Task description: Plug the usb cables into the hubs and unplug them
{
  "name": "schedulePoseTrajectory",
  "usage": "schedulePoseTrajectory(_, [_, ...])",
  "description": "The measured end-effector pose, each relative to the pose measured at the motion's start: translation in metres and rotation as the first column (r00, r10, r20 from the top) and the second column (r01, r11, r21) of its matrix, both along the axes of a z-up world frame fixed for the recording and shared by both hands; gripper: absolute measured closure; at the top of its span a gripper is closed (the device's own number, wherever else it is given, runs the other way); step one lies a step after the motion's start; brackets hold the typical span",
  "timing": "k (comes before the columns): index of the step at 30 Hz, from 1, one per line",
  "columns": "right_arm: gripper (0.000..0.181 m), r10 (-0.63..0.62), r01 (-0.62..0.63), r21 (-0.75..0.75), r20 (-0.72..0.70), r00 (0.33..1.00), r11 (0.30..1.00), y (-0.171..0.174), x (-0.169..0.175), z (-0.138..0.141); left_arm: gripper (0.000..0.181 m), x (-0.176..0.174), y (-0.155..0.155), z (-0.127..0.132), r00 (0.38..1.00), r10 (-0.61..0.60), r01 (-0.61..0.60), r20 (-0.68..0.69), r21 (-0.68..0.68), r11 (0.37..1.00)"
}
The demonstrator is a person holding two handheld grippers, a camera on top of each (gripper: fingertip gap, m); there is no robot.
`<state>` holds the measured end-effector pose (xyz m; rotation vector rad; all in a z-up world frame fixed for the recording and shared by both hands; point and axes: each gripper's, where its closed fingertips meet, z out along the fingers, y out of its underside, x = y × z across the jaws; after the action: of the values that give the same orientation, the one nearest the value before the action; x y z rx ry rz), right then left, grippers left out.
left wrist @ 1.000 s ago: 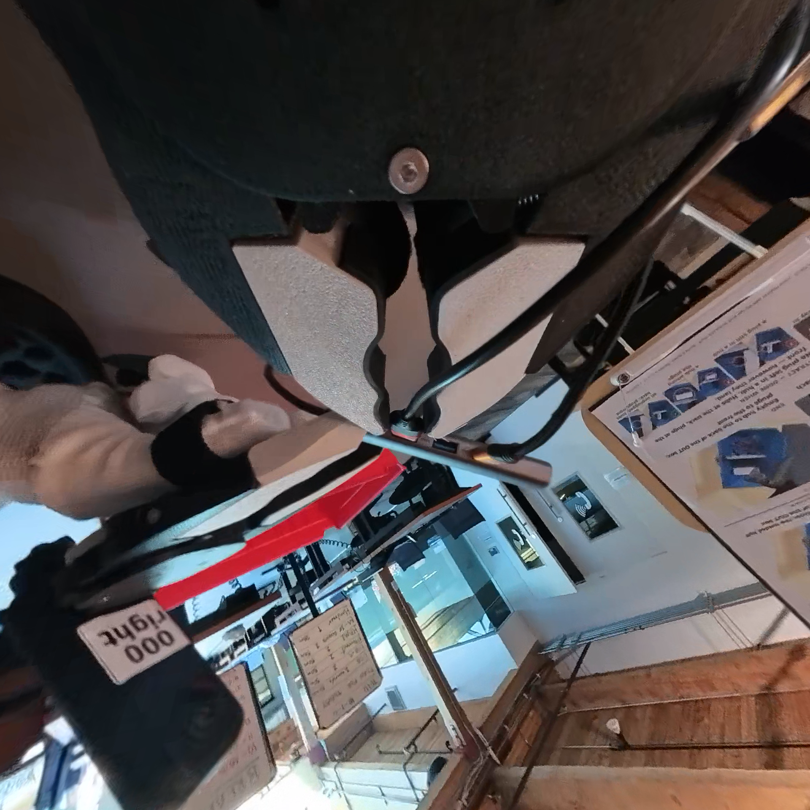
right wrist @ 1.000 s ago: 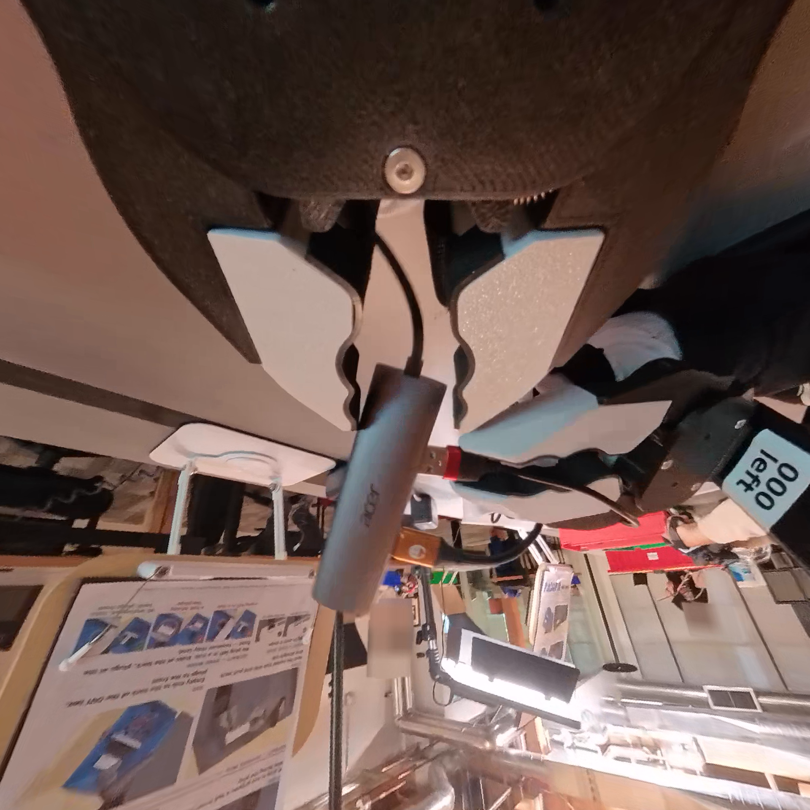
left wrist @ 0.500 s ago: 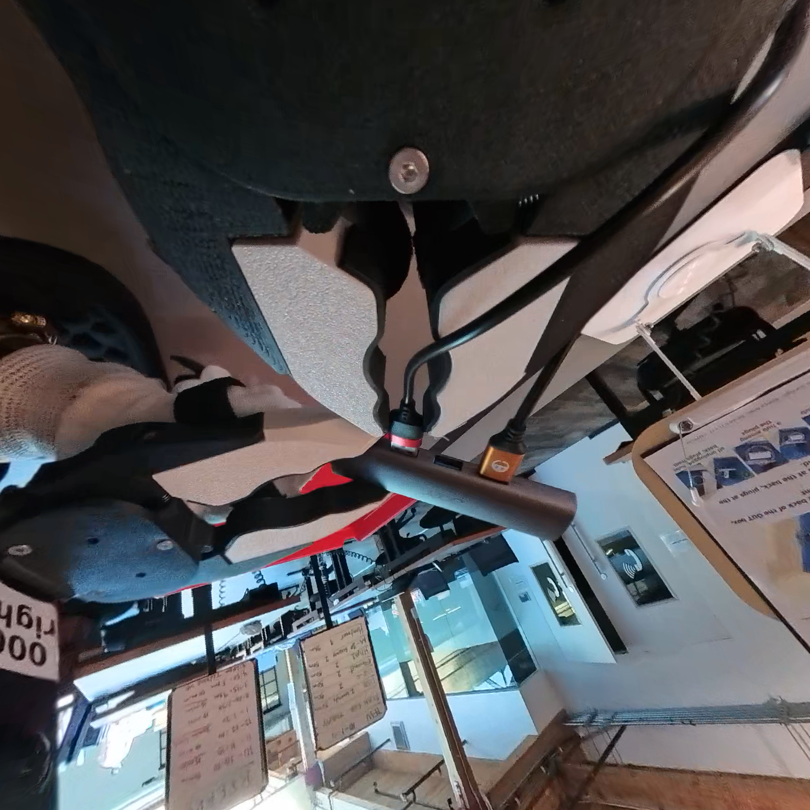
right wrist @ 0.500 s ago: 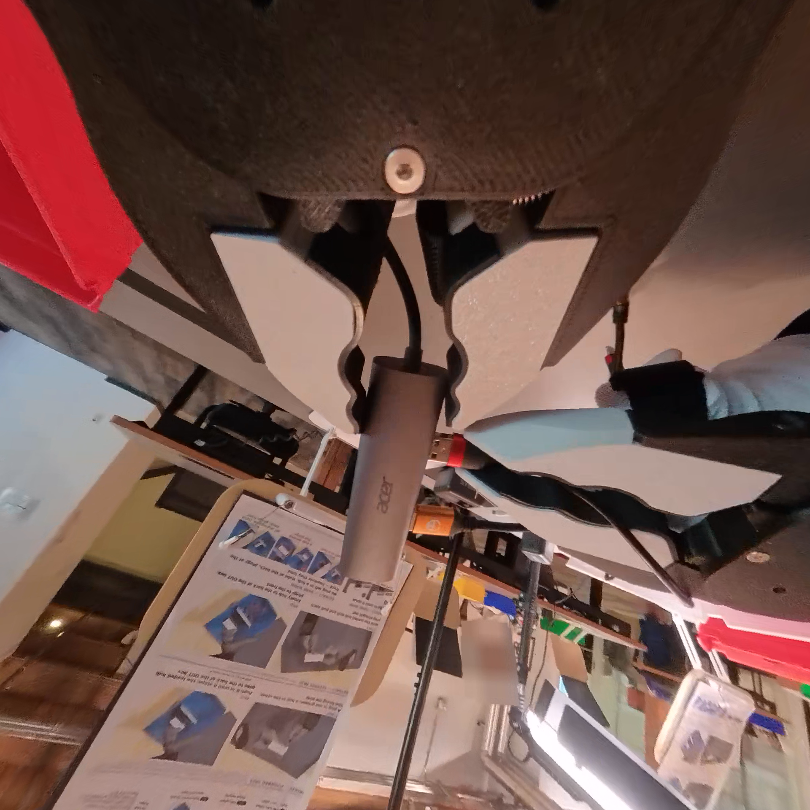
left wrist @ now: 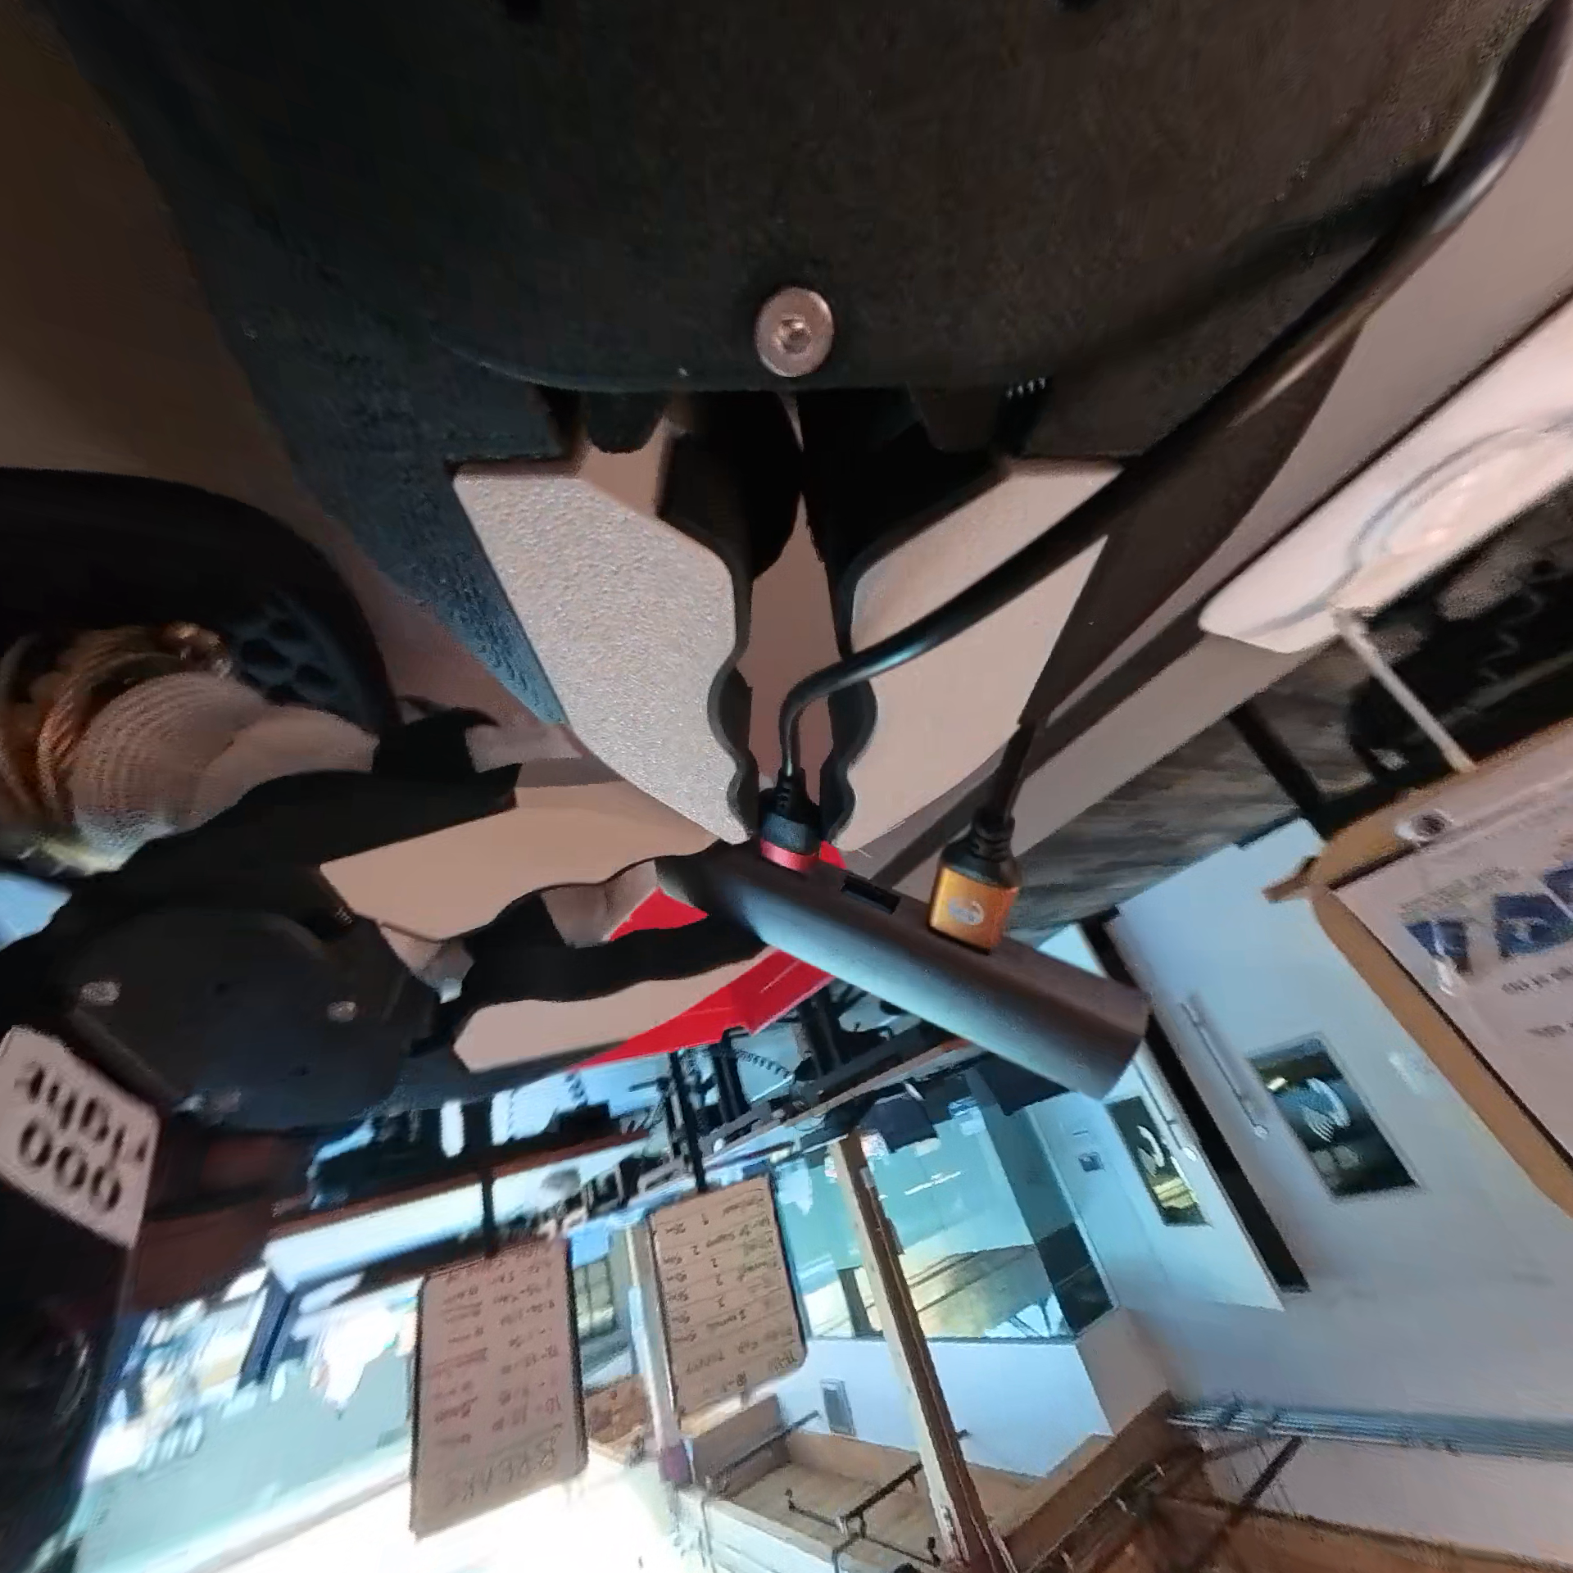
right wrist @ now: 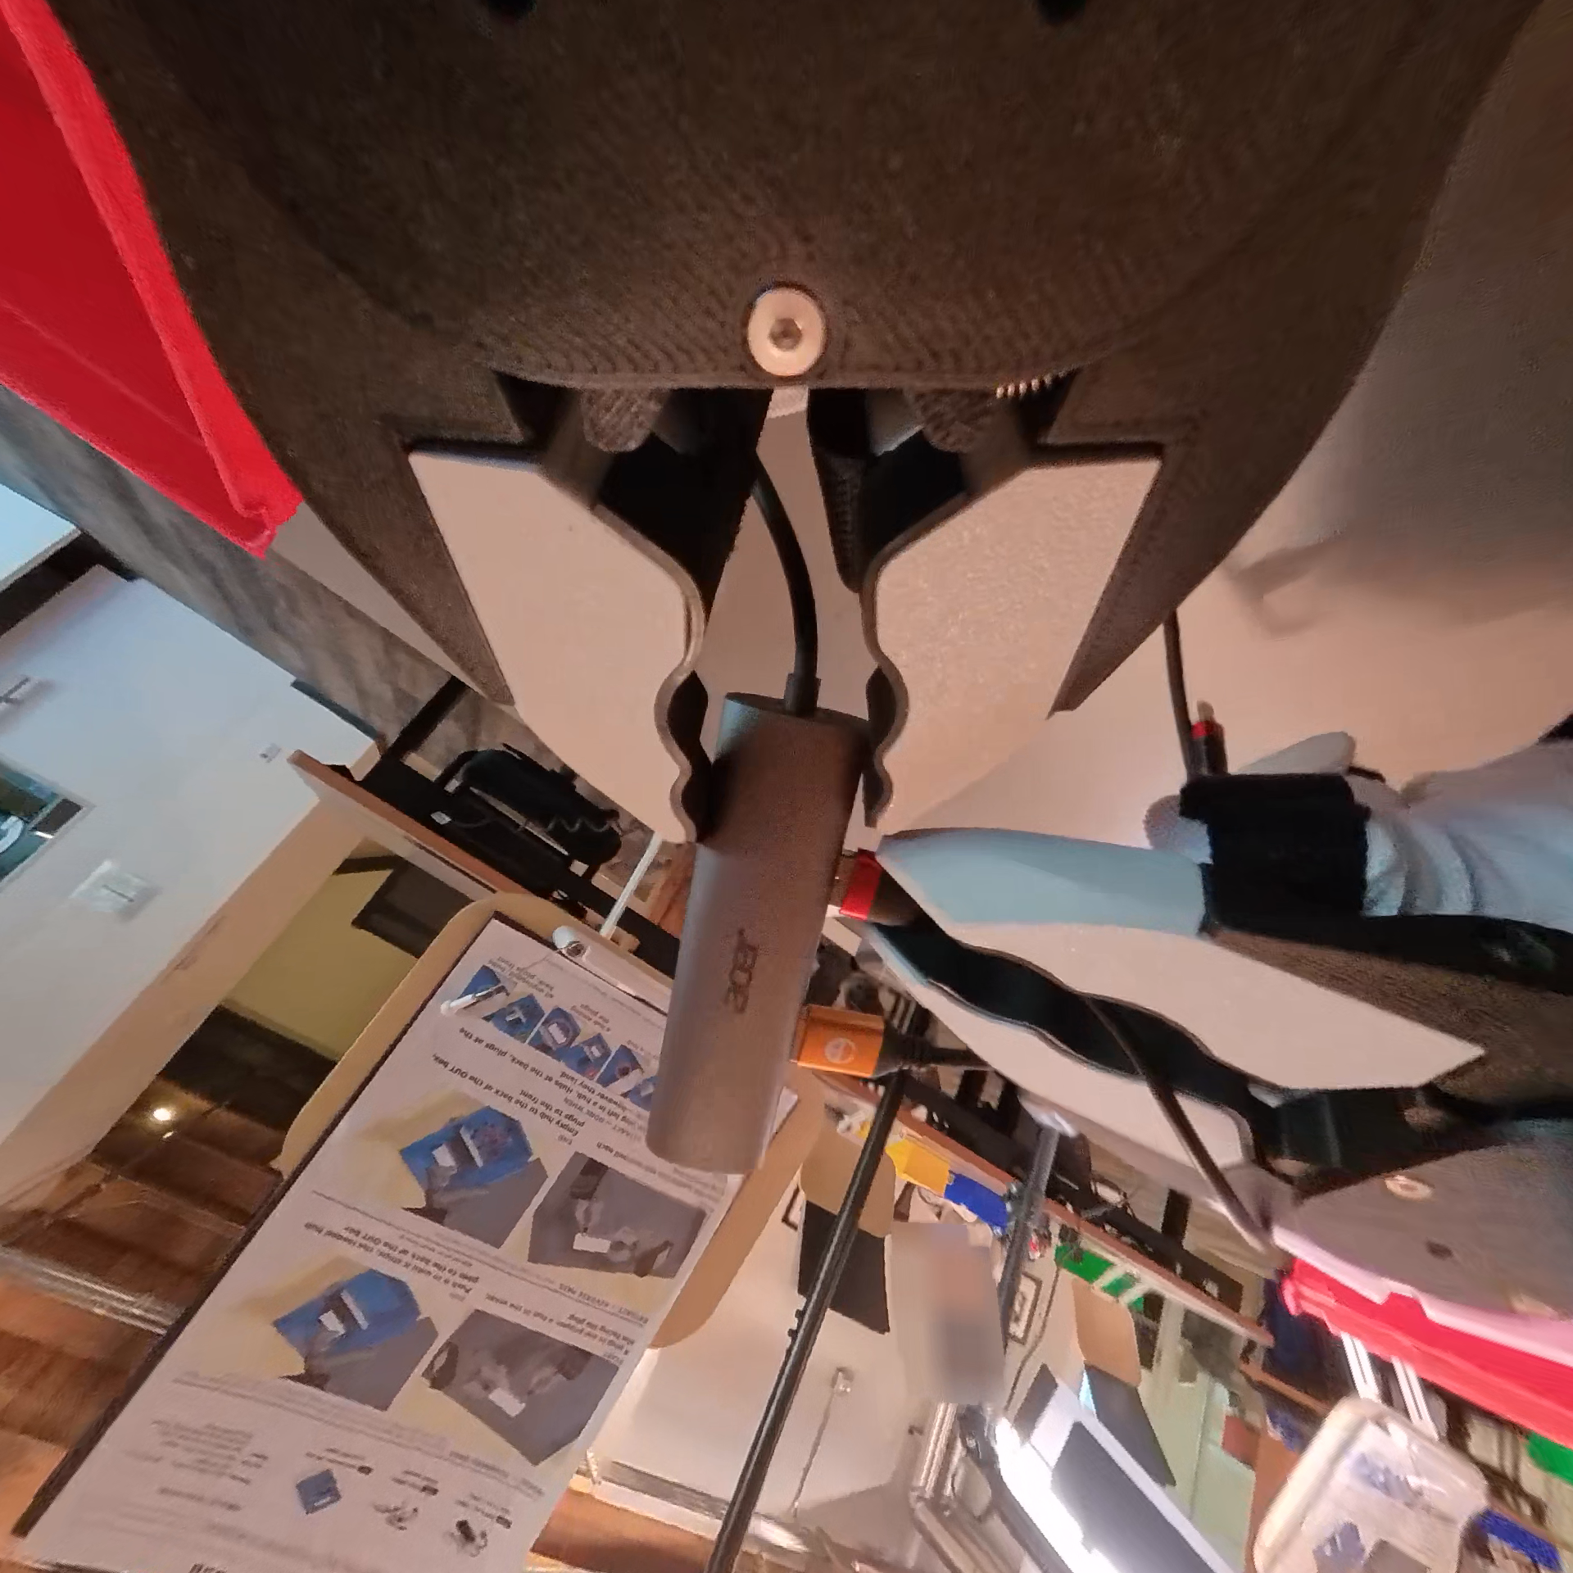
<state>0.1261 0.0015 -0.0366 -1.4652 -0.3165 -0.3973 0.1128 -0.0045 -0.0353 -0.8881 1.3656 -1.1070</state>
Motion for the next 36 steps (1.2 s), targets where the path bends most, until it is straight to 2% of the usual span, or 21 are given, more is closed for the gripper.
schedulePoseTrajectory(2, [0.146,0.011,-0.011,-0.005,-0.011,1.0,1.0,0.0,-0.001,-0.001,0.168,0.001,0.001,-0.001,0.999,-0.05,0.048,-0.015,-0.11,0.993])
schedulePoseTrajectory(5, [0.145,-0.014,0.015,-0.022,0.047,0.999,1.0,0.002,0.0,-0.004,0.168,0.001,0.003,-0.005,1.0,-0.014,0.014,-0.026,-0.01,1.0])
schedulePoseTrajectory(9, [0.145,0.013,-0.013,-0.012,0.033,0.999,1.0,0.0,-0.001,-0.003,0.168,0.0,0.0,-0.005,0.992,-0.122,0.119,-0.041,-0.075,0.99])
schedulePoseTrajectory(12, [0.146,0.056,-0.054,0.02,-0.093,0.994,0.998,-0.001,0.002,0.001,0.167,0.002,-0.003,0.001,0.99,-0.142,0.14,-0.02,-0.073,0.987])
schedulePoseTrajectory(13, [0.146,0.038,-0.033,0.045,-0.123,0.992,0.998,-0.003,0.008,0.004,0.162,0.001,-0.005,0.002,0.989,-0.147,0.146,-0.009,-0.048,0.988])
schedulePoseTrajectory(15, [0.147,-0.006,0.026,0.1,-0.195,0.981,0.995,-0.011,0.028,0.012,0.153,-0.004,-0.014,0.005,0.982,-0.185,0.183,0.043,0.04,0.982])
schedulePoseTrajectory(17, [0.147,0.021,0.037,0.181,-0.31,0.95,0.983,-0.023,0.043,0.022,0.155,-0.011,-0.025,0.009,0.961,-0.256,0.243,0.103,0.127,0.962])
schedulePoseTrajectory(19, [0.147,0.067,0.045,0.264,-0.401,0.914,0.963,-0.035,0.057,0.033,0.157,-0.015,-0.034,0.006,0.94,-0.33,0.315,0.091,0.145,0.938])
schedulePoseTrajectory(22, [0.147,0.174,0.022,0.407,-0.438,0.882,0.913,-0.054,0.063,0.054,0.157,-0.013,-0.037,-0.006,0.924,-0.382,0.378,0.015,0.108,0.919])
schedulePoseTrajectory(25, [0.147,0.245,-0.004,0.512,-0.405,0.881,0.859,-0.068,0.065,0.087,0.158,-0.008,-0.022,-0.011,0.942,-0.335,0.334,0.027,0.054,0.941])
schedulePoseTrajectory(29, [0.147,0.266,-0.013,0.648,-0.294,0.918,0.762,-0.099,0.078,0.157,0.159,0.007,0.035,-0.026,0.996,-0.087,0.084,-0.023,-0.103,0.991])
schedulePoseTrajectory(31, [0.147,0.205,0.042,0.689,-0.272,0.94,0.724,-0.119,0.1,0.19,0.159,0.012,0.058,-0.042,0.995,-0.001,-0.019,-0.099,-0.203,0.979])
schedulePoseTrajectory(33, [0.147,0.074,0.151,0.699,-0.281,0.957,0.699,-0.138,0.129,0.204,0.159,0.015,0.072,-0.058,0.982,0.025,-0.078,-0.186,-0.287,0.955])
schedulePoseTrajectory(35, [0.147,-0.156,0.331,0.67,-0.309,0.938,0.664,-0.155,0.163,0.195,0.159,0.016,0.073,-0.063,0.976,-0.004,-0.074,-0.219,-0.345,0.936])
schedulePoseTrajectory(36, [0.147,-0.28,0.434,0.649,-0.332,0.901,0.625,-0.164,0.18,0.183,0.159,0.016,0.072,-0.063,0.976,-0.015,-0.065,-0.216,-0.36,0.931])
